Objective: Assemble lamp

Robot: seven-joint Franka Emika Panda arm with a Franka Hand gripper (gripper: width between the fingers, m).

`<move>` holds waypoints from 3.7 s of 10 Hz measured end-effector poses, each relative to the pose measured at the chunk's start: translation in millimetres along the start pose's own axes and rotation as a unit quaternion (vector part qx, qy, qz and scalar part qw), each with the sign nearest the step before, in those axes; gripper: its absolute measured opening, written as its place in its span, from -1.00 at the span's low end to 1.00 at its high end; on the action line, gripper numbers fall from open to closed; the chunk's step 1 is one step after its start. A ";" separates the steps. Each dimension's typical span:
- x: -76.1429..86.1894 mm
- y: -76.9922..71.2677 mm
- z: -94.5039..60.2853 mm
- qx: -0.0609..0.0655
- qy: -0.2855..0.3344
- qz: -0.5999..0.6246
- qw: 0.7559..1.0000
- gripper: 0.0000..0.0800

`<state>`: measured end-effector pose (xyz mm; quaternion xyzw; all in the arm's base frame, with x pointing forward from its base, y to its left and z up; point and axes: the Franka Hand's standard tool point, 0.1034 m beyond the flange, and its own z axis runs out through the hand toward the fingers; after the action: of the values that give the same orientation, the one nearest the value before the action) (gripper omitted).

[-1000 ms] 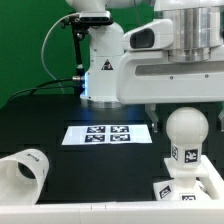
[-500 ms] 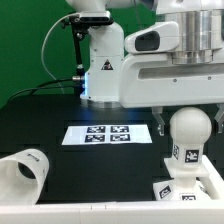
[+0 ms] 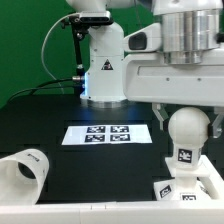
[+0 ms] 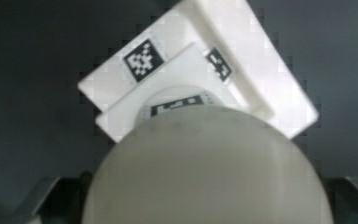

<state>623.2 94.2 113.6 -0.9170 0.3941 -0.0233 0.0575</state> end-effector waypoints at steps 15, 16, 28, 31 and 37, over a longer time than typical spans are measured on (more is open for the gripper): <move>5.7 -0.7 -4.0 -0.001 0.005 -0.292 0.956 0.75; 4.5 -1.5 -3.4 -0.014 0.013 -0.357 0.934 0.75; 8.1 5.3 -3.7 -0.023 0.021 -0.033 0.999 0.43; 2.7 5.2 -0.8 0.000 0.000 0.201 0.980 0.43; 0.0 1.0 -4.8 -0.018 -0.023 0.023 0.999 0.73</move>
Offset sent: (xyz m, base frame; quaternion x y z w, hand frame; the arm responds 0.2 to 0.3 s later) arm 0.0032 0.0033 0.0074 0.0178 0.0066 0.1883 0.9819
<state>622.0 93.0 118.3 -0.9090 0.4136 0.0066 0.0505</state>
